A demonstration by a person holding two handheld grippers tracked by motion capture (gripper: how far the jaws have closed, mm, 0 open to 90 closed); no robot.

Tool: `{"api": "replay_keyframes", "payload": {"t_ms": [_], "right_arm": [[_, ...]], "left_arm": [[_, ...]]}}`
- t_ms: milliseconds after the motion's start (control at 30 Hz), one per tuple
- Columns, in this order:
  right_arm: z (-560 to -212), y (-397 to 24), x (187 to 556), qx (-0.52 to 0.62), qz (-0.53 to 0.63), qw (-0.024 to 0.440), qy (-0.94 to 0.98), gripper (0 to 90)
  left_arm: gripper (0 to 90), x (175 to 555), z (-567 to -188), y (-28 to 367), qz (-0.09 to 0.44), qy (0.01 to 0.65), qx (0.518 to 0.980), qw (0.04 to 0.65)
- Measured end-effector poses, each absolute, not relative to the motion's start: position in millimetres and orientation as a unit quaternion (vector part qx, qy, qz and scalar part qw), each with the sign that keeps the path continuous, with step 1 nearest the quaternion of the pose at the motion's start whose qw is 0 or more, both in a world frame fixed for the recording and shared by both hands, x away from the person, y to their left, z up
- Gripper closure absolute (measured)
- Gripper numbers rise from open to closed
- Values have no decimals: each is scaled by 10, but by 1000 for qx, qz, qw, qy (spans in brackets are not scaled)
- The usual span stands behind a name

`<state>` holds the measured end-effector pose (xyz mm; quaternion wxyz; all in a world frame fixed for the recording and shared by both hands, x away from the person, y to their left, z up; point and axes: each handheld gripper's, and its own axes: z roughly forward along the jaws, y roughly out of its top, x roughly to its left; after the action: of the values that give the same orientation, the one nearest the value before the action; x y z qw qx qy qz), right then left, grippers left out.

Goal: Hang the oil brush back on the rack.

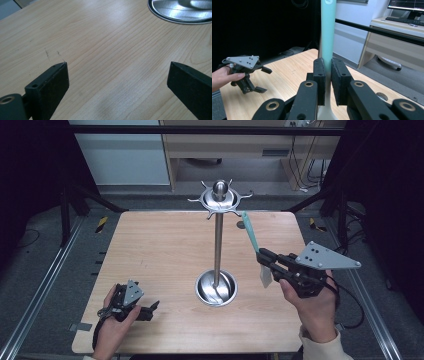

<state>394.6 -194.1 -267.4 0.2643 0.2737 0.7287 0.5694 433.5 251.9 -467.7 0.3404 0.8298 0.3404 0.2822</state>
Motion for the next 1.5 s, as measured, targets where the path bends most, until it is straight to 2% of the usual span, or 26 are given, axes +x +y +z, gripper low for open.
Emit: {"api": "replay_keyframes", "payload": {"t_ms": [800,1133,1500], "right_arm": [[-2766,-1725,4043,296,573,262,718,825],[-2894,-1577,4106,307,588,281,693,826],[-2939,-1523,4152,309,593,283,688,827]], "left_arm": [[35,4336,-4683,2511,282,340,831,339],[35,4336,-4682,2514,281,339,832,338],[35,4336,-4686,2508,281,339,831,339]]}}
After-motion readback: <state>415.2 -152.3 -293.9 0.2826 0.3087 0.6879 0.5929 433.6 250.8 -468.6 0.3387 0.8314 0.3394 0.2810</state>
